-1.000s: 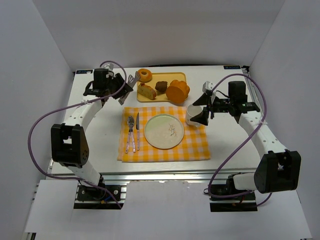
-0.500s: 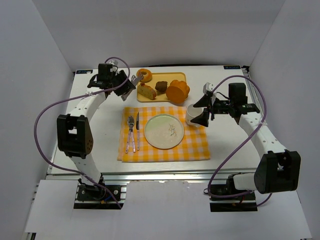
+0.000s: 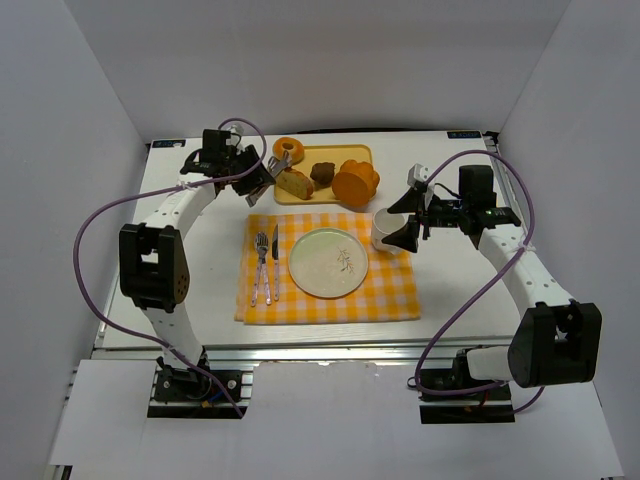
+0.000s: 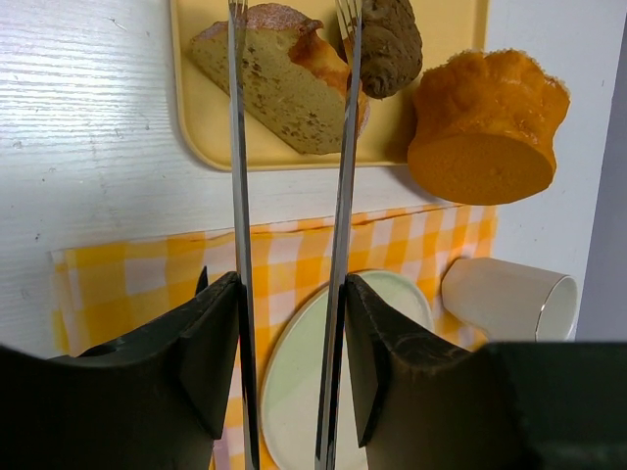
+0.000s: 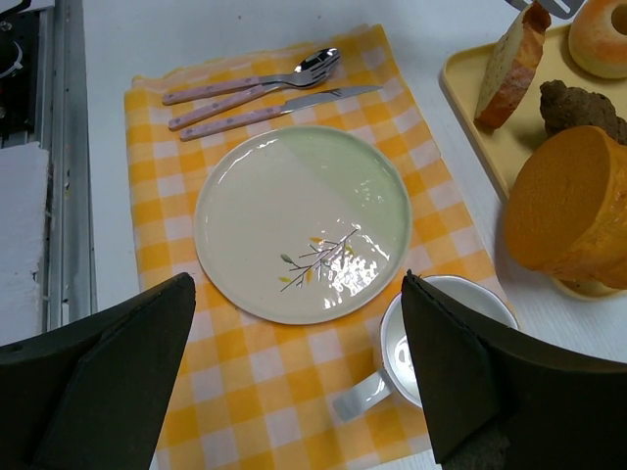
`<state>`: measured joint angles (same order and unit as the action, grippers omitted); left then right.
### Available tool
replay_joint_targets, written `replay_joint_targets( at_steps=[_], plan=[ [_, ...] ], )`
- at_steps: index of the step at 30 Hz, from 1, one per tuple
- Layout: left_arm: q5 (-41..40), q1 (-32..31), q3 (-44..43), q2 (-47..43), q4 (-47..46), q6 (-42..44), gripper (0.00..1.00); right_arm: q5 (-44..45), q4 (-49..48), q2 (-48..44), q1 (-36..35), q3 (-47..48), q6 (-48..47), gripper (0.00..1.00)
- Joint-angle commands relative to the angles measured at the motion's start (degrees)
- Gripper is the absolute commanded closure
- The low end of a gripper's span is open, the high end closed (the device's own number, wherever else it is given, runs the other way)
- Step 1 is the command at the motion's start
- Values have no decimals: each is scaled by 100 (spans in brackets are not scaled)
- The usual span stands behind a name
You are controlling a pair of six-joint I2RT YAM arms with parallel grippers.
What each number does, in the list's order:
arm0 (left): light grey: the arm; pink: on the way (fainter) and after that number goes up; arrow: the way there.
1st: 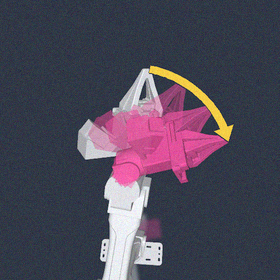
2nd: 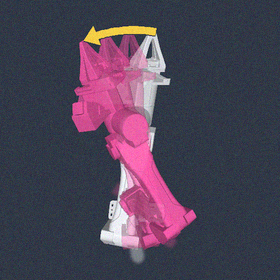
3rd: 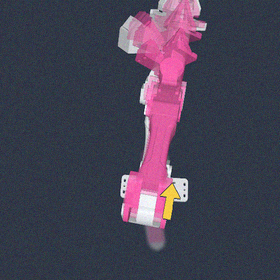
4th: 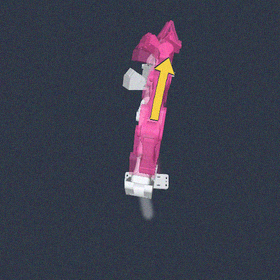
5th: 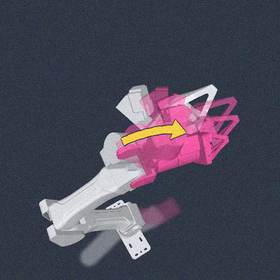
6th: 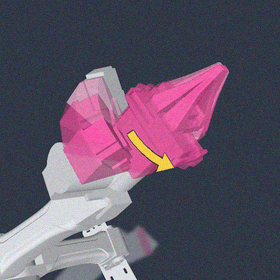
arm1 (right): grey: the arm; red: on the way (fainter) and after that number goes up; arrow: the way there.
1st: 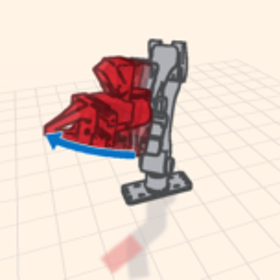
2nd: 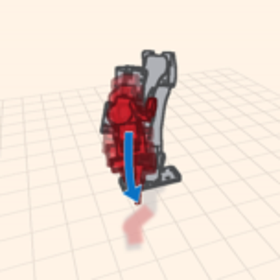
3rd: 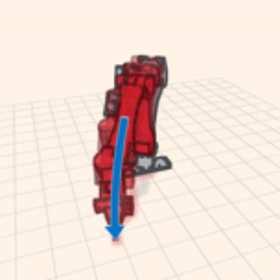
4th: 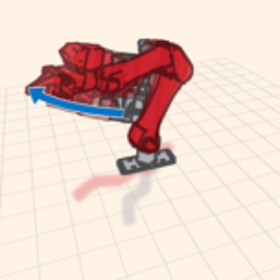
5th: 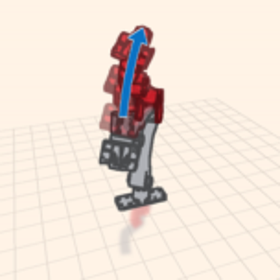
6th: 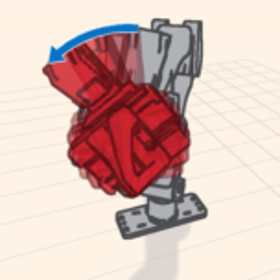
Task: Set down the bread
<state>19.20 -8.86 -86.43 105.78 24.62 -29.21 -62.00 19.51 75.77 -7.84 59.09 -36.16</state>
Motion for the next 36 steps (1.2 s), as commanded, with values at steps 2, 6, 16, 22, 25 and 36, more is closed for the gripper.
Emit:
replay_joint_targets(
  at_steps=[2,6,16,22,25,36],
  plan=[
    [67,-28,-225,-101,34,196,45,-199,-158,-106,28,-12,74,11],
    [-83,-45,-260,-57,270,407,46,-199,-167,-106,37,15,92,11],
    [-382,-63,-286,-101,579,908,49,-243,-202,-80,45,15,127,11],
    [-461,-89,-339,-48,623,1005,53,-269,-211,-80,37,41,127,11],
    [-444,-107,-357,-5,579,1023,60,-252,-210,-71,45,41,127,11],
    [-312,-116,-506,-162,483,935,97,-251,-175,-71,63,94,118,11]
  ],
)
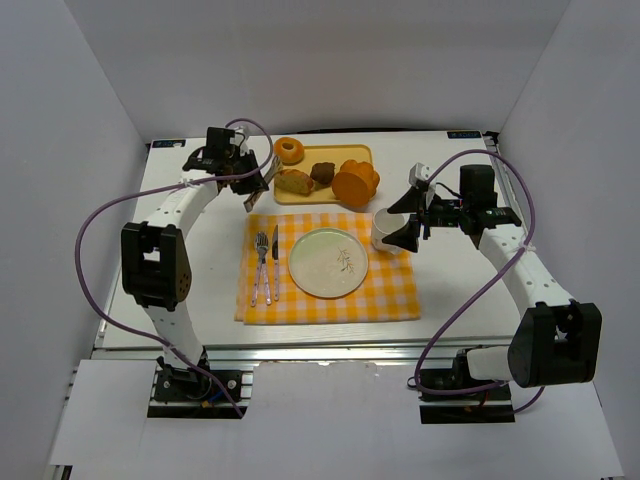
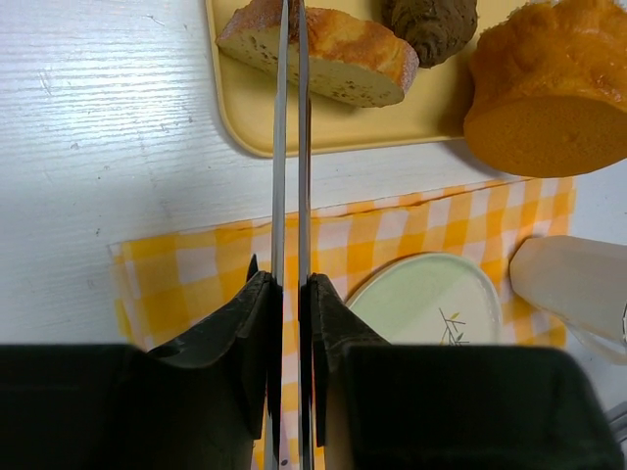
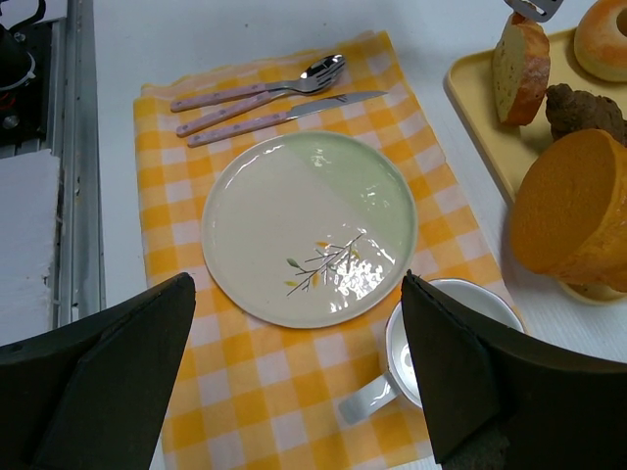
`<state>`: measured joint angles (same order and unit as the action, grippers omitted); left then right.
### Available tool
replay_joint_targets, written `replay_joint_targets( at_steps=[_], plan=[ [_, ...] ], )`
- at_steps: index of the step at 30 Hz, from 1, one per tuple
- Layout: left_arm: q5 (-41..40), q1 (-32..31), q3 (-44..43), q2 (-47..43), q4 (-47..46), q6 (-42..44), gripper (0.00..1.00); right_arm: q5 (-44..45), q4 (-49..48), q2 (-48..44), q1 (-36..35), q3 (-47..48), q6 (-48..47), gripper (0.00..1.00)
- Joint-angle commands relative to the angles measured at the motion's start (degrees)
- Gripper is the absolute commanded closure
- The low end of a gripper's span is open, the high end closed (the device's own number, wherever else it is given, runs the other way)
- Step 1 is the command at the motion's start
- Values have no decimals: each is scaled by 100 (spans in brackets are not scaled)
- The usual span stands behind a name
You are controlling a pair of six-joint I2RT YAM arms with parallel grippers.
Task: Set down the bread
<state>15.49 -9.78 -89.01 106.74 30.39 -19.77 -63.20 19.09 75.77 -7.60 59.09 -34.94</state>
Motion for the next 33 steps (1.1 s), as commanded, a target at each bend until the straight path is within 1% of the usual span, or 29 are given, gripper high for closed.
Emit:
replay_joint_targets(
  at_steps=[1,3,5,9,15,16,17,20,21,24,28,33],
  plan=[
    [86,-24,-231,-311,-130,-88,98,-140,-125,-80,39,103,-4,11],
    [112,-24,-187,-557,-270,-185,100,-149,-108,-80,48,120,4,11],
    [183,-24,-20,-767,-445,-334,100,-149,-90,-88,56,155,4,11],
    [349,-24,471,-1504,-675,-466,100,-166,-90,-97,74,199,13,11],
    [920,-33,1719,-2490,-894,-466,100,-175,-90,-62,100,252,22,11],
    [999,-24,1895,-2796,-912,-449,100,-166,-81,-71,100,261,31,11],
    [1148,-24,2227,-2938,-947,-431,100,-175,-81,-62,100,261,40,11],
    [1447,-76,2695,-3429,-1201,-580,100,-175,-81,-45,109,270,40,11],
    [1501,-111,2983,-3527,-1281,-650,100,-175,-81,-53,109,278,48,11],
    [1606,-348,3310,-3739,-1282,-712,100,-158,-81,-44,127,305,57,11],
    [1677,-761,3513,-3792,-1028,-625,100,-140,-64,-36,144,322,57,11],
    [1721,-964,3549,-3704,-798,-511,99,-158,-64,-44,144,314,84,11]
  ],
)
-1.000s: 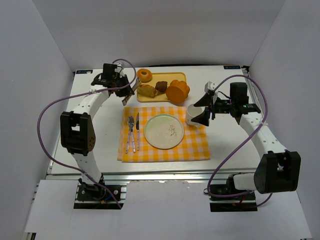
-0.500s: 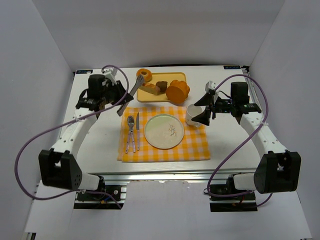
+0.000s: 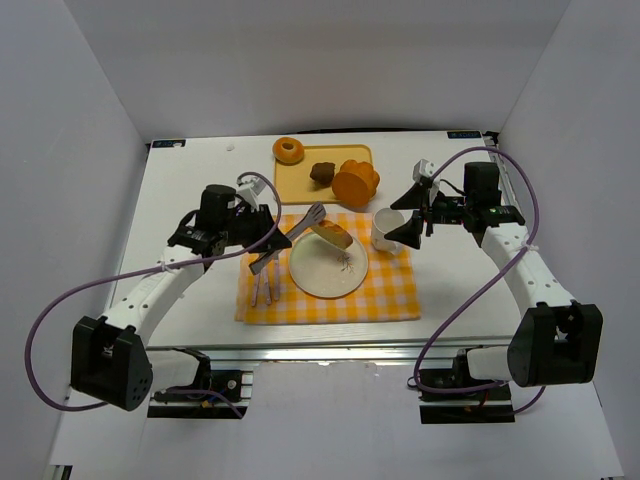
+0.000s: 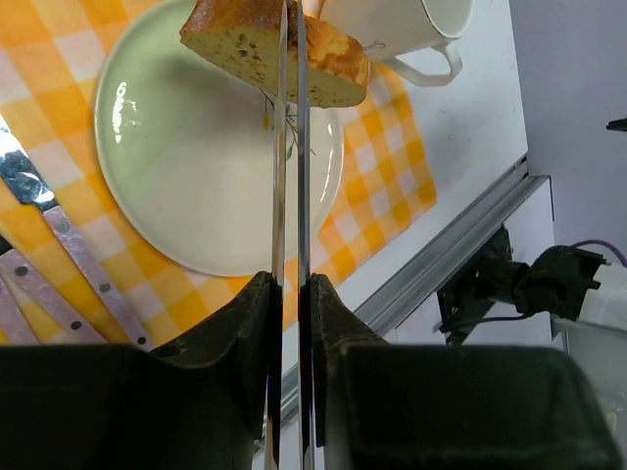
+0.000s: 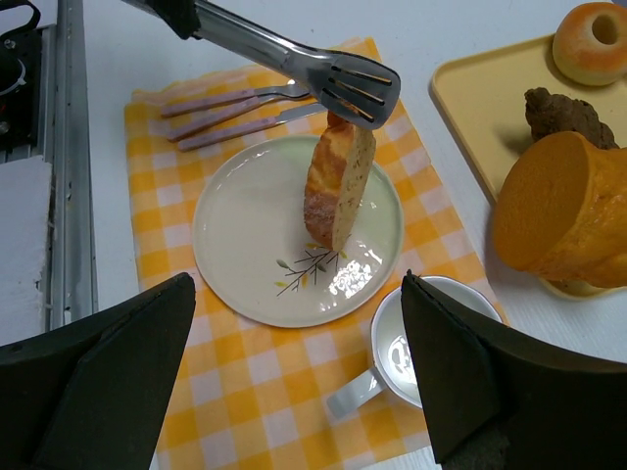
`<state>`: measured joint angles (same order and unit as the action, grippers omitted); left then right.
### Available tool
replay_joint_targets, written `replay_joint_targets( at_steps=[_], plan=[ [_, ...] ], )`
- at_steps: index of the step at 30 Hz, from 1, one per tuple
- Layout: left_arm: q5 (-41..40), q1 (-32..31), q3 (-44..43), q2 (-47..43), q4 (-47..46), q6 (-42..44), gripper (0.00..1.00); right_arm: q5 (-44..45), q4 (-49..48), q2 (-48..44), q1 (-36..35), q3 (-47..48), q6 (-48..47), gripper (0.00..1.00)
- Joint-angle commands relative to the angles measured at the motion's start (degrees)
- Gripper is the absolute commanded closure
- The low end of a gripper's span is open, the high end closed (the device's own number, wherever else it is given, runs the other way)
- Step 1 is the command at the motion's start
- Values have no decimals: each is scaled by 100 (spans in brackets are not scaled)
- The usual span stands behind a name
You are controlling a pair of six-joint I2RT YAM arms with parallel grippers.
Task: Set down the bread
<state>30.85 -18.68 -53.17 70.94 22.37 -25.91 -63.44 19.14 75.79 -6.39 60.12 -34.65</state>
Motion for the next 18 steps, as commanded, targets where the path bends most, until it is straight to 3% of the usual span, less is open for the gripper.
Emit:
replay_joint_targets(
  at_steps=[1,13,18],
  plan=[
    [167,-118,-45,-107,65,147,97,-125,-68,-64,24,202,55,11],
    [-167,-531,368,52,-13,421,79,-55,-50,-196,42,35,64,10],
    [-281,-567,579,-106,4,403,62,-63,-50,-170,50,44,64,11]
  ],
)
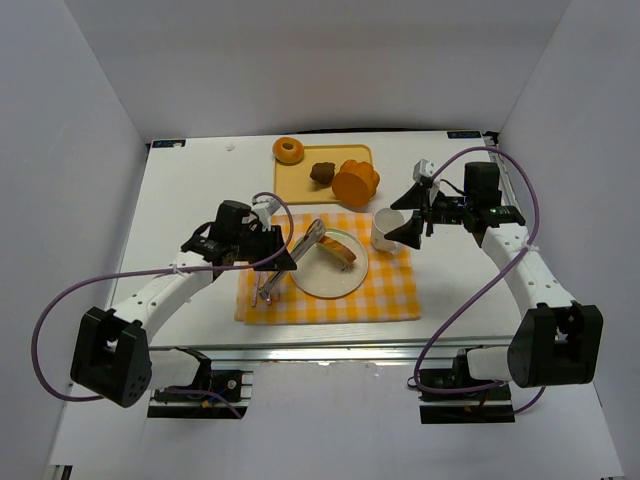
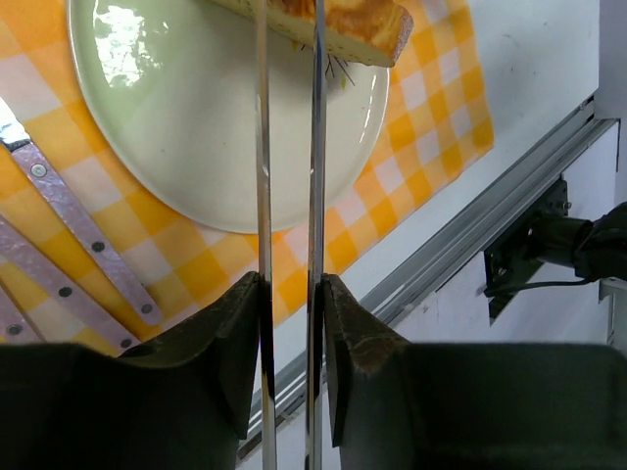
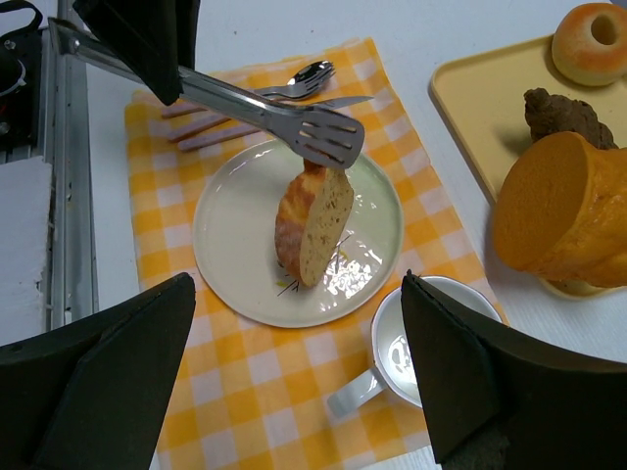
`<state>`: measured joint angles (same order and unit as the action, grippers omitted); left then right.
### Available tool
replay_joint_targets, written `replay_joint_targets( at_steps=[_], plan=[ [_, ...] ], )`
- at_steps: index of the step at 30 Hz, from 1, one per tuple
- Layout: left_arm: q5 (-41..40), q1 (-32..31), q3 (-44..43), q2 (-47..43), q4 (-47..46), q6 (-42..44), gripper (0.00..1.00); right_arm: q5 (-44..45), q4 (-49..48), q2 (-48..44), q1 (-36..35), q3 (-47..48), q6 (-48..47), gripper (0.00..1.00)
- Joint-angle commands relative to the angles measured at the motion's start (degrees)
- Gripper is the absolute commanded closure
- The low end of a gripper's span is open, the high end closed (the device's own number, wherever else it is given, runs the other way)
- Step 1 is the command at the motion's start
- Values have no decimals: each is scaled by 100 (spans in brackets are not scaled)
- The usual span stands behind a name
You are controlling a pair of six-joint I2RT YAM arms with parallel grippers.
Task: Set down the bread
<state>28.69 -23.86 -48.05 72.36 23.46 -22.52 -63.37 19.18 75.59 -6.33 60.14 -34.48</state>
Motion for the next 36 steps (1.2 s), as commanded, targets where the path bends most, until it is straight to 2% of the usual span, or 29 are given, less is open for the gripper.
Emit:
replay_joint_targets(
  at_steps=[1,4,11,16,22,26,30,36],
  plan=[
    [-91,-49,77,-283,-53,55,60,-79,-63,-141,44,50,47,10],
    [-135,-49,86,-398,52,90,55,-105,-90,-115,53,51,55,11],
    [-56,-49,33,-626,264,117,50,-105,-99,-80,53,51,47,11],
    [-30,-49,-37,-635,430,187,50,-105,-99,-89,53,42,47,11],
    [-521,-40,-467,-548,362,56,52,-114,-99,-89,61,33,47,10],
    [-934,56,-1003,-153,-113,-392,55,-114,-99,-89,53,33,47,11],
    [-1488,380,-1731,724,-623,-1269,56,-166,-134,-89,53,24,55,11],
    [-1419,733,-2532,1920,-922,-2124,56,-237,-274,-159,53,-55,134,11]
  ],
)
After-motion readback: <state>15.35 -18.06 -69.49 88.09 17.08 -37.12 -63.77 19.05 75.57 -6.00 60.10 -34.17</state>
